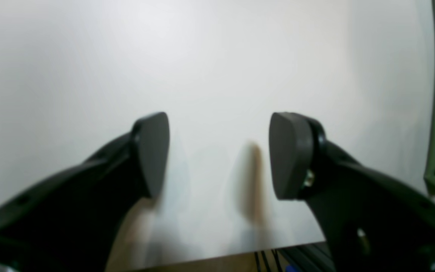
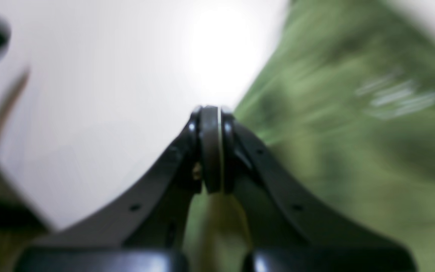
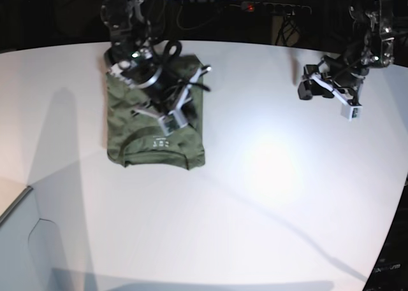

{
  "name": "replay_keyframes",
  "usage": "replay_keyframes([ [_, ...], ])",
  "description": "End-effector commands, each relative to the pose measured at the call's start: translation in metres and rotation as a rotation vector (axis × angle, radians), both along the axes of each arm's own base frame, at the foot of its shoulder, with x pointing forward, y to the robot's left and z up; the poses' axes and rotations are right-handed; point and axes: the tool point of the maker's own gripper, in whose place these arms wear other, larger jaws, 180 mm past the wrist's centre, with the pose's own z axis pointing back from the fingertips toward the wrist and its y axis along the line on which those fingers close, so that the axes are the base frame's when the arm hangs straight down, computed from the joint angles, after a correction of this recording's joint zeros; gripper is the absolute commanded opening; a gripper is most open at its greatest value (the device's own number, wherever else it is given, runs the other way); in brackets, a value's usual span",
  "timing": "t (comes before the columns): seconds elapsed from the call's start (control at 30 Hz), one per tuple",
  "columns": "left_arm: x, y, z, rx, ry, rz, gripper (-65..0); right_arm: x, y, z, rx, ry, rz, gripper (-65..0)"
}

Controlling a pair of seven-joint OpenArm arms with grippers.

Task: Layout the t-shirt on the table in an organized manner, then fold the t-shirt properly
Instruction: 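Press and smooth the folded shirt's edges with the right gripper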

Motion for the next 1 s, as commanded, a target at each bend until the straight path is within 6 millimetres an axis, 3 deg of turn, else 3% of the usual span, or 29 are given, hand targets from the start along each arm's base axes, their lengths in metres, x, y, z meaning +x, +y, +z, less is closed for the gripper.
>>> replay_keyframes([
  [0.0, 0.009, 0.003, 0.011, 0.003, -0.041, -0.003, -24.6, 0.010, 0.005, 0.014, 0.025, -0.044, -0.001, -65.0],
  [0.07, 0.008, 0.003, 0.010, 0.003, -0.039, -0.003, -24.6, 0.021, 0.004, 0.022, 0.023, -0.072, -0.002, -65.0],
  [0.37, 0.007, -0.005, 0.008, -0.018, -0.032, 0.001, -24.6, 0.052, 0.005, -0.010, 0.005, -0.001, 0.017, -65.0],
  [0.47, -0.002, -0.011, 0.004, -0.032, -0.020, 0.005, -24.6, 0.062, 0.003, -0.014, -0.003, 0.008, 0.022, -65.0],
  [0.77, -0.014, -0.024, 0.011, -0.045, -0.032, -0.014, -24.6, 0.098, -0.029, -0.002, 0.026, -0.018, -0.103, -65.0],
  [0.97, -0.028, -0.033, 0.021, -0.043, -0.045, -0.044, -24.7, 0.100, -0.055, 0.031, 0.022, -0.115, -0.178, -65.0],
])
